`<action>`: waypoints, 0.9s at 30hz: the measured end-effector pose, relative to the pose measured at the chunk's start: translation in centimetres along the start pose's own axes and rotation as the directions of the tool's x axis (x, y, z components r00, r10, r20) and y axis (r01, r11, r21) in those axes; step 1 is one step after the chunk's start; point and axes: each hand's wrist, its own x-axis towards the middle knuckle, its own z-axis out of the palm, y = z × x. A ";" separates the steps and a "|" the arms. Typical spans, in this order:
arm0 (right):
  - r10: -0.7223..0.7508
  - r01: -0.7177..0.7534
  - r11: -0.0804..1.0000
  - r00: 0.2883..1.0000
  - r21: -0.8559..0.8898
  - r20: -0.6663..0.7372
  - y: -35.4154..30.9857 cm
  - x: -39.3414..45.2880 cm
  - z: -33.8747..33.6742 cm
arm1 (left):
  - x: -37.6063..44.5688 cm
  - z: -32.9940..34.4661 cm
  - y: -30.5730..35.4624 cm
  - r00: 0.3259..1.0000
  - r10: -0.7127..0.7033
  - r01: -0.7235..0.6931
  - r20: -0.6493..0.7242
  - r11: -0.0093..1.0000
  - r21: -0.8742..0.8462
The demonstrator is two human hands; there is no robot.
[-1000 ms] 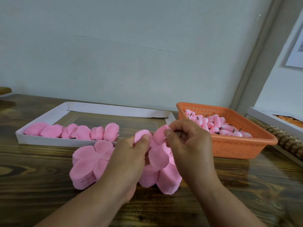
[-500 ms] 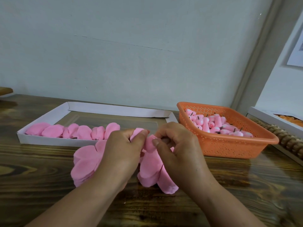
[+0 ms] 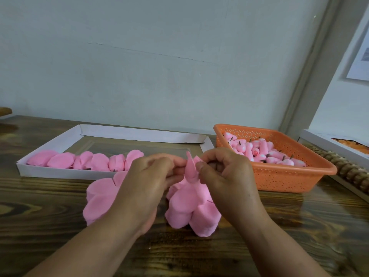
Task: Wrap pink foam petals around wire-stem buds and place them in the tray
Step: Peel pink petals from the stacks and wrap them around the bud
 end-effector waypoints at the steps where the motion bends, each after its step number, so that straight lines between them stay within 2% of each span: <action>1: 0.004 -0.005 1.000 1.000 0.012 0.008 -0.1 0.0 0.0 | 0.0 0.0 -0.1 1.000 0.001 -0.001 0.002 0.999 0.042; 4: 0.017 -0.018 1.000 0.999 0.025 0.047 -0.3 0.0 -0.2 | -0.2 -0.1 -0.2 1.000 0.025 -0.025 0.004 0.987 0.157; 8: 0.041 -0.051 0.996 0.992 0.076 0.120 -0.4 0.0 -0.6 | -0.3 -0.2 0.0 0.998 0.046 -0.054 0.049 0.979 0.194; 15: 0.079 -0.111 0.980 0.979 0.165 0.187 0.2 0.4 -1.0 | -0.2 -0.4 -0.2 0.979 -0.065 0.019 0.191 0.973 0.229; 19: 0.090 -0.132 0.969 0.976 0.208 0.200 0.7 0.5 -1.2 | -0.2 -0.2 -0.3 0.973 -0.110 0.074 0.202 0.981 0.177; 24: 0.135 -0.205 0.931 0.962 0.303 0.237 1.2 0.6 -1.3 | -0.3 -0.1 -0.5 0.952 -0.206 0.206 0.225 0.978 0.023; 27: 0.171 -0.300 0.870 0.928 0.391 0.332 1.5 0.9 -1.7 | -0.3 -0.1 -0.4 0.944 -0.248 0.264 0.216 0.963 -0.049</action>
